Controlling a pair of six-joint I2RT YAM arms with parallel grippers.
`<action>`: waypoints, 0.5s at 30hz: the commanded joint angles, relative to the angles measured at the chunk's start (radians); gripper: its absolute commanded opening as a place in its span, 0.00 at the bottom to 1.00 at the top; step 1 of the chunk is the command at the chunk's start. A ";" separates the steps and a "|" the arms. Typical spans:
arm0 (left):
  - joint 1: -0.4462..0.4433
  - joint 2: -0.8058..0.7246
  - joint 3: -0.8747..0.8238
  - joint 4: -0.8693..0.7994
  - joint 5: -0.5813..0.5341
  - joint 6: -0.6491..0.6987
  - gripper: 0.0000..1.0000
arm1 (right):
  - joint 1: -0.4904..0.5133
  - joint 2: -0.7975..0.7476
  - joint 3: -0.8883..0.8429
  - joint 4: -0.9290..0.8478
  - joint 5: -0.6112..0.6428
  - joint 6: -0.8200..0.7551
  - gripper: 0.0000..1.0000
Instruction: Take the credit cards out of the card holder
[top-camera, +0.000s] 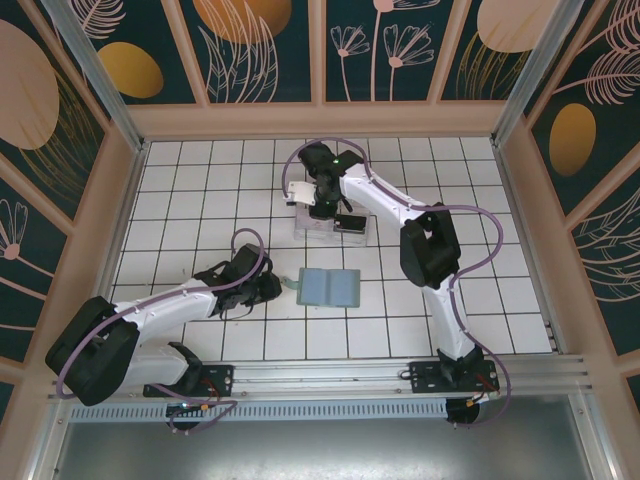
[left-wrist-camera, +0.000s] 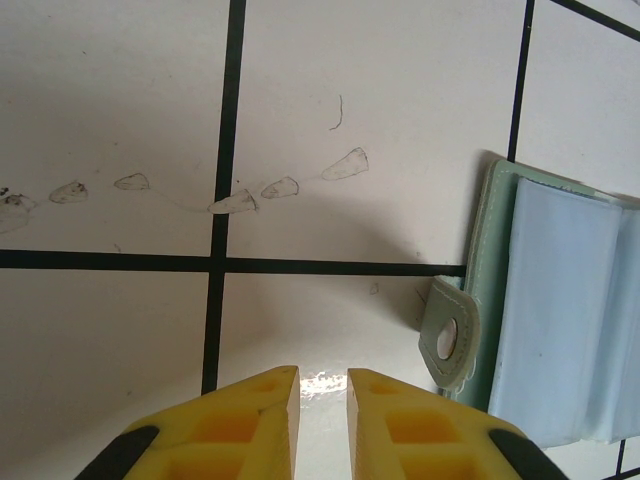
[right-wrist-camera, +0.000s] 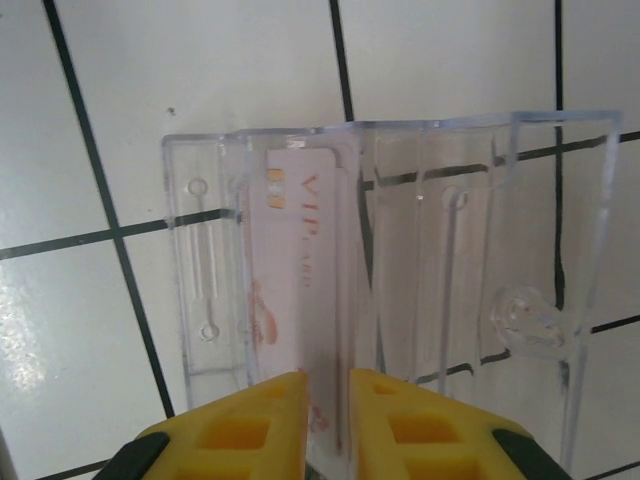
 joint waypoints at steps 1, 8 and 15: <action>0.005 -0.001 0.022 -0.022 -0.016 0.006 0.20 | 0.000 -0.032 -0.006 0.038 0.067 0.030 0.19; 0.006 -0.023 0.057 -0.056 -0.036 0.020 0.21 | -0.015 -0.093 0.014 0.055 0.093 0.123 0.20; 0.006 -0.052 0.097 -0.104 -0.103 0.044 0.24 | -0.061 -0.269 -0.147 0.190 0.029 0.352 0.23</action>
